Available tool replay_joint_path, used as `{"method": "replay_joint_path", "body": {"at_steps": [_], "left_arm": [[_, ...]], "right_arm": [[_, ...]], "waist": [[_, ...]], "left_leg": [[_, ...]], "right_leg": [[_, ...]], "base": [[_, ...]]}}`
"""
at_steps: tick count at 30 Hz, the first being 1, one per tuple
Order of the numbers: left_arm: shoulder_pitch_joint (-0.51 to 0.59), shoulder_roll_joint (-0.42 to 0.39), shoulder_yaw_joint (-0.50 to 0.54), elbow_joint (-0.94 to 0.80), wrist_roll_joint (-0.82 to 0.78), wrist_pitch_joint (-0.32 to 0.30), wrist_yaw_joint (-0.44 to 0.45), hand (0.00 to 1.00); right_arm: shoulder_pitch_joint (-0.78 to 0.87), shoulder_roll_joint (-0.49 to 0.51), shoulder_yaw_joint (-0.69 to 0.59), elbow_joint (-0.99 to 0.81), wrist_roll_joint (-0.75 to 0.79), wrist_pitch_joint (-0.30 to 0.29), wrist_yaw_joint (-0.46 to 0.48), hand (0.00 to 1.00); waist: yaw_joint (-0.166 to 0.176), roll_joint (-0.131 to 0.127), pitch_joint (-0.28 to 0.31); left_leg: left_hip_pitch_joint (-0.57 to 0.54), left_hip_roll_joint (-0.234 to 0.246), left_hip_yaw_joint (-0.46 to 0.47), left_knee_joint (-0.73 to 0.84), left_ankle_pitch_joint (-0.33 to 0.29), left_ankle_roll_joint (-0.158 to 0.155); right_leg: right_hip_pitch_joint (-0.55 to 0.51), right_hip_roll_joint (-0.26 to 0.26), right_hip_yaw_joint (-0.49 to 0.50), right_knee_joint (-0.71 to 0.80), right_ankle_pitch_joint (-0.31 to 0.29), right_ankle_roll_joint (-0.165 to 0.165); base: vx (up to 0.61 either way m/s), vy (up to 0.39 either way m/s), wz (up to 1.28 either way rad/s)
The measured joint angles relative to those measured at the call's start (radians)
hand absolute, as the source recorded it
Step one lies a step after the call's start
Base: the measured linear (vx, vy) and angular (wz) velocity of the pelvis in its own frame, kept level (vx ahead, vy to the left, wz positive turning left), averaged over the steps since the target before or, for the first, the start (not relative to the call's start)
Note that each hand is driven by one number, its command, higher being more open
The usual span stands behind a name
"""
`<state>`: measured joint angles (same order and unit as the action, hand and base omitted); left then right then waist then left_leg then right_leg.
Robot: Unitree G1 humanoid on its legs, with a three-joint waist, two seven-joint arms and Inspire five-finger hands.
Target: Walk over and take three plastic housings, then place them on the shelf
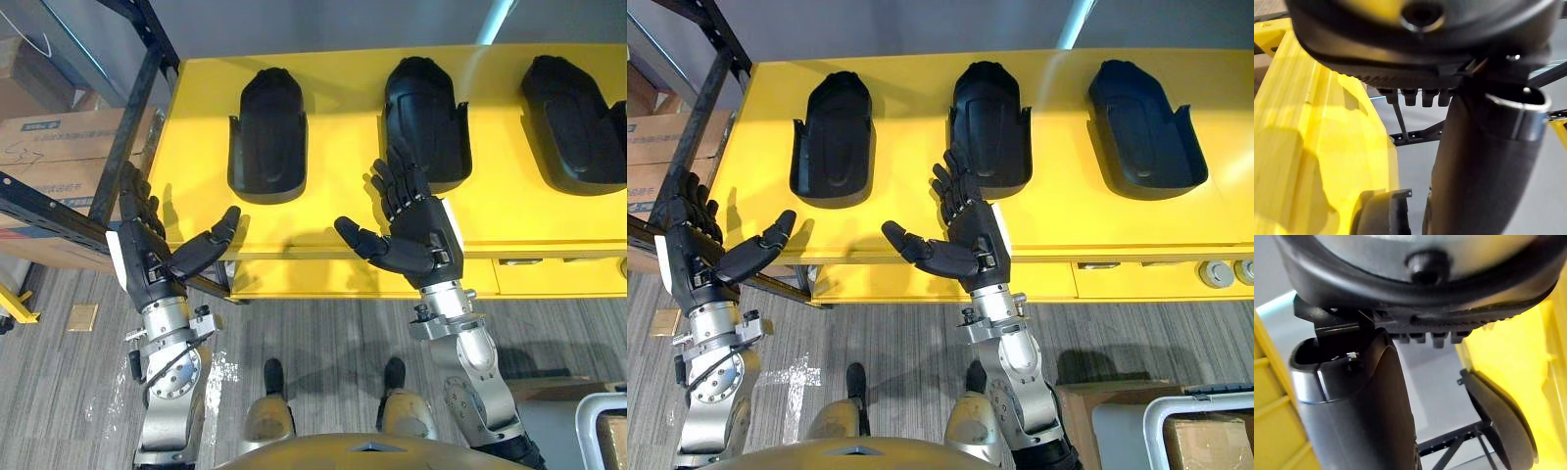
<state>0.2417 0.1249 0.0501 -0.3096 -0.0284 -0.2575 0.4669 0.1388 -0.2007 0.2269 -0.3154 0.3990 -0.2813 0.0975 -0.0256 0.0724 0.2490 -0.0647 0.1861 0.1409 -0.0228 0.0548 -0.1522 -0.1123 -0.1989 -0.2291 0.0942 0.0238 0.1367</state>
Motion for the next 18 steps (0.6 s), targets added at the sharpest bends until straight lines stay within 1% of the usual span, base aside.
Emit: {"method": "replay_joint_path", "body": {"at_steps": [4,7,11,13,18], "left_arm": [[-0.022,0.001,0.007,0.005,0.015,0.015,0.033,1.0],[-0.059,0.005,0.007,0.04,0.077,0.027,0.049,1.0],[-0.082,0.019,0.008,0.08,0.087,0.049,0.051,1.0],[-0.082,0.026,0.008,0.09,0.088,0.051,0.05,1.0],[-0.091,0.036,0.007,0.115,0.121,0.084,0.047,1.0]], "right_arm": [[0.0,0.0,-0.001,0.0,0.0,0.0,0.001,1.0],[0.0,0.0,-0.013,0.0,0.0,0.0,0.006,1.0],[0.0,-0.001,-0.027,0.0,0.001,0.0,0.026,1.0],[0.0,-0.001,-0.03,-0.002,0.001,0.0,0.033,1.0],[-0.001,-0.002,-0.052,-0.003,0.0,0.0,0.051,1.0]], "waist": [[-0.005,0.0,0.005],[-0.006,0.002,0.006],[-0.007,0.004,0.009],[-0.007,0.005,0.013],[-0.017,0.01,0.021]], "left_leg": [[0.0,0.0,0.014,0.0,0.0,0.0],[0.001,0.001,0.018,0.001,0.0,0.0],[0.003,0.001,0.03,0.002,0.0,0.0],[0.003,0.001,0.04,0.002,0.0,0.0],[0.006,0.001,0.042,0.003,0.0,0.001]], "right_leg": [[-0.016,0.0,0.016,0.012,-0.003,-0.002],[-0.025,0.0,0.022,0.027,-0.009,-0.003],[-0.034,0.0,0.035,0.033,-0.013,-0.008],[-0.044,0.0,0.045,0.042,-0.013,-0.008],[-0.045,0.0,0.048,0.046,-0.012,-0.005]], "base": [[-0.01,-0.001,-0.11],[-0.02,-0.003,-0.05],[-0.02,0.002,-0.08],[-0.01,0.002,-0.1],[0.0,0.0,-0.01]]}}
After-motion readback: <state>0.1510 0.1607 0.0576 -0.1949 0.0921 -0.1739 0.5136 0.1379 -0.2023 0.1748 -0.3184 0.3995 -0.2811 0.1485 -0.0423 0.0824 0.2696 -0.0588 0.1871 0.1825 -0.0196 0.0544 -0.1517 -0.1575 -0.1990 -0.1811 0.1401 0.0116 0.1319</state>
